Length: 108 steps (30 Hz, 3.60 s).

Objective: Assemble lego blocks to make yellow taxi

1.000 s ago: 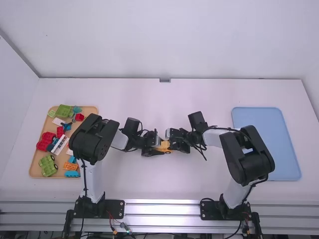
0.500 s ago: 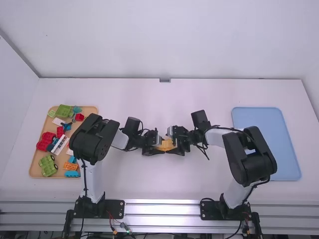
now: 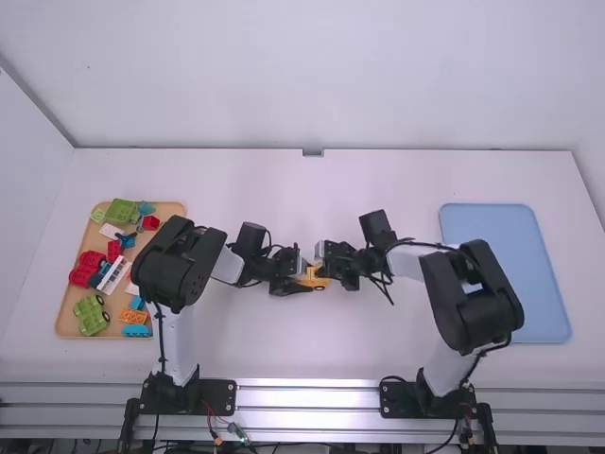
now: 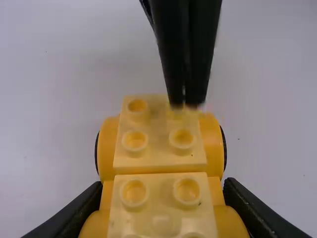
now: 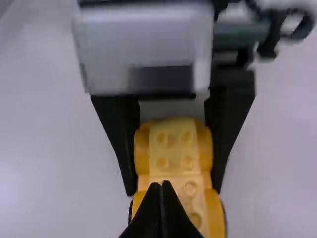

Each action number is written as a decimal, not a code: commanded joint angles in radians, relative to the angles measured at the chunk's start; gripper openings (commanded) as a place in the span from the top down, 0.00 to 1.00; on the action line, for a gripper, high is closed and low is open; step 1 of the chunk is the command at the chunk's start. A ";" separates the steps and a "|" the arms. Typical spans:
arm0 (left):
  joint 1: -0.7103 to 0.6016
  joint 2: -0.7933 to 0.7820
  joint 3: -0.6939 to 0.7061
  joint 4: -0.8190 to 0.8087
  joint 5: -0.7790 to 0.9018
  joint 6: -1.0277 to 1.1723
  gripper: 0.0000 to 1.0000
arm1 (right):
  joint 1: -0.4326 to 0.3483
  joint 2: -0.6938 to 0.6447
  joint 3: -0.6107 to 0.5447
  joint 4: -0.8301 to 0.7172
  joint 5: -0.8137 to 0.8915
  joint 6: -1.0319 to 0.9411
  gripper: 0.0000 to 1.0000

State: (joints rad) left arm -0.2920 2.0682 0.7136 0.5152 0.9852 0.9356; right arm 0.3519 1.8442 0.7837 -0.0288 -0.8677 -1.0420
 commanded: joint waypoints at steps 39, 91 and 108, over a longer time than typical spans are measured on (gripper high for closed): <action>0.053 -0.050 0.005 -0.086 0.090 -0.004 0.01 | -0.092 -0.343 0.086 -0.167 0.114 0.152 0.01; 1.065 -0.834 0.006 -1.257 -1.052 -1.551 0.36 | -0.089 -0.343 0.087 0.165 0.188 0.278 0.01; 1.059 -0.604 0.030 -1.152 -1.009 -1.462 0.48 | -0.087 -0.343 0.087 0.171 0.188 0.313 0.01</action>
State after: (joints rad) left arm 0.7677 1.4448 0.7212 -0.6315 -0.0048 -0.5362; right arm 0.2653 1.4998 0.8665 0.1390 -0.6746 -0.7406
